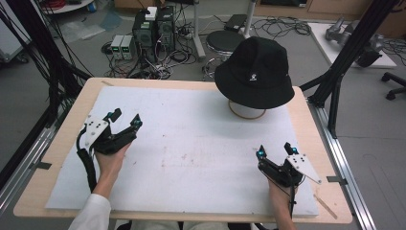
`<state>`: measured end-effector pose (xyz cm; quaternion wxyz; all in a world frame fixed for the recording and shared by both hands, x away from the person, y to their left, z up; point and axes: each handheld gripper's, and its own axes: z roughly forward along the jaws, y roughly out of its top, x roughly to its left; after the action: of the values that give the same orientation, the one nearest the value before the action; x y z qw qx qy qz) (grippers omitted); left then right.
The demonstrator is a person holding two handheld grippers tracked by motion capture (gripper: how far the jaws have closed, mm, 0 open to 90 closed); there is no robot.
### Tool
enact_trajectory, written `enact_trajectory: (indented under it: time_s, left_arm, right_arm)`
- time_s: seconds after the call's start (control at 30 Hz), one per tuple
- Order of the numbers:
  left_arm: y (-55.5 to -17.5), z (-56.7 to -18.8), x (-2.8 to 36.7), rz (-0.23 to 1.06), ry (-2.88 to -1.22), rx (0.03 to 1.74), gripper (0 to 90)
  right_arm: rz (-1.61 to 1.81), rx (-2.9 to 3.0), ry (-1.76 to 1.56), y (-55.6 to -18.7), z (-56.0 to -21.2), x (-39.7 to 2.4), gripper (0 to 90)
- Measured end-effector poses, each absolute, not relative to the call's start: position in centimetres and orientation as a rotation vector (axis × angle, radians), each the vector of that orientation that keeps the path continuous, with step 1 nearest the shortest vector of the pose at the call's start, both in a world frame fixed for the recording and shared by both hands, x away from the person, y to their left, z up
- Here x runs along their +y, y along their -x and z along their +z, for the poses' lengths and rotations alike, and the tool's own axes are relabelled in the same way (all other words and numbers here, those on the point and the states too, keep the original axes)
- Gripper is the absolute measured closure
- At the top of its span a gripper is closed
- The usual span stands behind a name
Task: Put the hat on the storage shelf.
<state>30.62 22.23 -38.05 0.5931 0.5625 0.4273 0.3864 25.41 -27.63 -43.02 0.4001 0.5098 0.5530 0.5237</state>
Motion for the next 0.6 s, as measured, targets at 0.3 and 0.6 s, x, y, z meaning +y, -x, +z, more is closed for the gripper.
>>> enact_trajectory:
  time_s: [0.3,0.6]
  left_arm:
    - [-29.3,-40.2,24.3,0.926,-1.292,1.063,28.6]
    - [-27.8,-41.2,26.7,0.961,-1.264,1.134,28.3]
  right_arm:
    - [1.321,1.4,-1.306,-25.4,-43.1,-27.6,9.0]
    - [1.311,1.391,-1.311,-25.2,-43.1,-27.9,9.0]
